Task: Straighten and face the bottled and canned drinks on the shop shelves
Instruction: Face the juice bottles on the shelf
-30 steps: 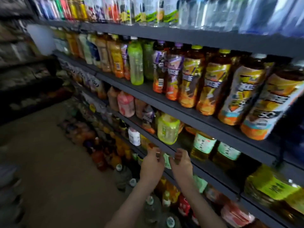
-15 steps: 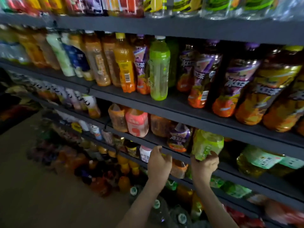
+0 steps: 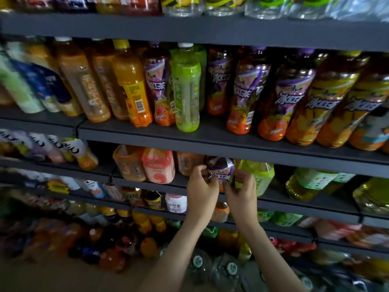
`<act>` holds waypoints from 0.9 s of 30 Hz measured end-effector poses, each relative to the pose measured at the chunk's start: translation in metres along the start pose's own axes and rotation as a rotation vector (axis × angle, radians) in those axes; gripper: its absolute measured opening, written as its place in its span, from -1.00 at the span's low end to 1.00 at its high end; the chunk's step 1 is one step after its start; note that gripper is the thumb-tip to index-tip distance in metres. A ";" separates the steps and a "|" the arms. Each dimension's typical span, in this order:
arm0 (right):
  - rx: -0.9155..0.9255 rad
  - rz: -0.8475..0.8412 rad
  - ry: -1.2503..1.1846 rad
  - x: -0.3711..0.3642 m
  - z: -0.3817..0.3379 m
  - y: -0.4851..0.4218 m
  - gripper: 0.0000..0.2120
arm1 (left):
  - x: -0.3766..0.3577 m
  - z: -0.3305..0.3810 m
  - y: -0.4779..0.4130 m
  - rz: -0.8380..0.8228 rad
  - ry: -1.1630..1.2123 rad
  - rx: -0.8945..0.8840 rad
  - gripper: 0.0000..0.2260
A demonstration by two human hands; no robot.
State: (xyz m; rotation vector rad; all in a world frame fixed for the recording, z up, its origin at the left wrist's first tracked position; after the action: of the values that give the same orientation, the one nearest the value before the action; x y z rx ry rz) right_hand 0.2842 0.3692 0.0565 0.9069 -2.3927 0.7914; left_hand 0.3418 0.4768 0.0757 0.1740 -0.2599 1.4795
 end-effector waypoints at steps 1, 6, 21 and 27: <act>0.047 0.016 -0.017 0.003 -0.011 -0.004 -0.66 | 0.003 0.008 -0.002 0.019 0.034 -0.031 -0.75; 0.098 0.008 -0.148 0.008 -0.063 -0.040 -0.71 | 0.031 0.048 -0.019 0.117 0.107 -0.135 -0.78; -0.533 0.074 0.066 -0.009 0.081 -0.013 -0.09 | -0.035 -0.029 -0.007 -0.033 -0.062 0.025 -0.74; -0.512 0.223 -0.078 -0.039 0.112 -0.045 0.15 | -0.060 -0.063 -0.023 0.069 -0.059 -0.060 -0.68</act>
State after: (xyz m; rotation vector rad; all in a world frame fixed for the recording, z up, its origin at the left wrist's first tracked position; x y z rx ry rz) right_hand 0.3192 0.2856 -0.0329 0.4763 -2.6105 0.1898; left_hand 0.3646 0.4350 -0.0006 0.1621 -0.3606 1.5348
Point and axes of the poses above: each hand's wrist, its own y-axis away from the middle knuckle, its own x-axis out of the back of the hand, z = x × y, the point moved 4 cm from there along -y, towards the middle knuckle, and after that the axes turned 11 degrees about y, right-handed, at the moved point
